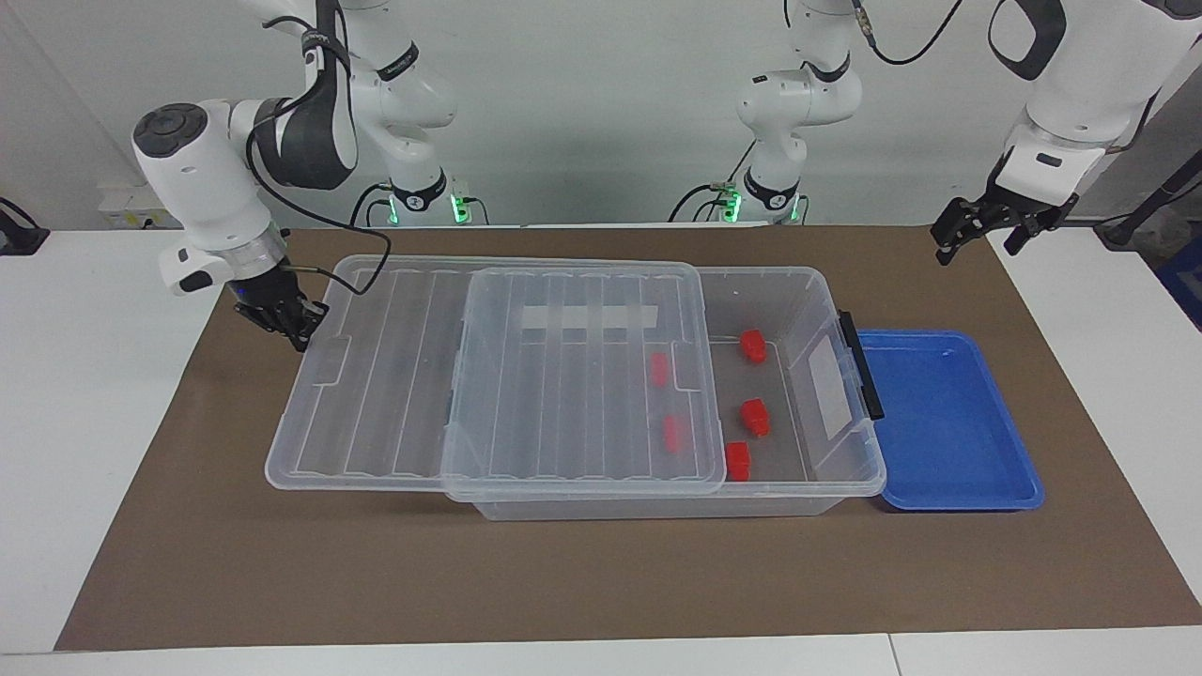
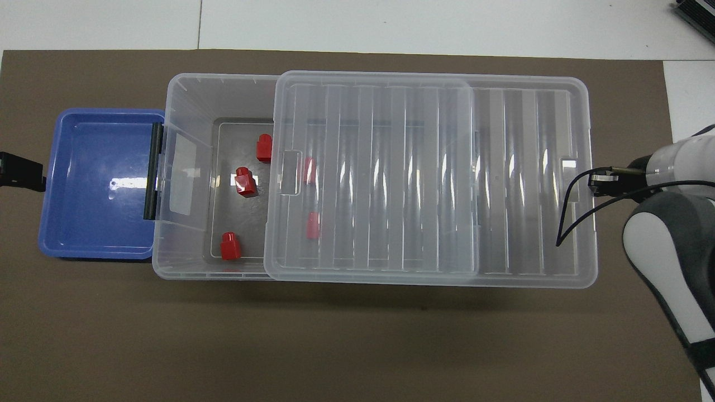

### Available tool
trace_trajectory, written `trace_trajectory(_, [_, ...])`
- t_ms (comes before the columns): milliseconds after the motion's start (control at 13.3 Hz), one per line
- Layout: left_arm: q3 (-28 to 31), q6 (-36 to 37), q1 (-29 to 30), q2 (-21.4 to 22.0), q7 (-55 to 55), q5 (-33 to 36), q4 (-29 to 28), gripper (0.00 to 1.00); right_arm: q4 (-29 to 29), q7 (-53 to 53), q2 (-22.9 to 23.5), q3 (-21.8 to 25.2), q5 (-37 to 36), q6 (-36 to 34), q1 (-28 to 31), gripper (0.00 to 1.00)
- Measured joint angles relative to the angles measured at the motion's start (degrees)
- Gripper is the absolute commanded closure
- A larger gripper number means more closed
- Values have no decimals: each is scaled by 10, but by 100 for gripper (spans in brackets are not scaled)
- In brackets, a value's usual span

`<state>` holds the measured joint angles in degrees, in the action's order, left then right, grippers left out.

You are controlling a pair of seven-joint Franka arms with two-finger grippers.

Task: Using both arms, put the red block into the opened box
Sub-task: 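Withdraw the left gripper while the right gripper reaches the lid, then slide the clear lid back over the box with the right gripper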

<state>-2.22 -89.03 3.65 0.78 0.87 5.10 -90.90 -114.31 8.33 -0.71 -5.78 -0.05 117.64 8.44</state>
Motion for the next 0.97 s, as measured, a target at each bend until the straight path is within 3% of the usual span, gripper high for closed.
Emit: trace_trajectory(975, [-2, 1, 14, 7, 24, 0, -13, 0, -7, 27, 1, -2, 1, 41, -166, 100])
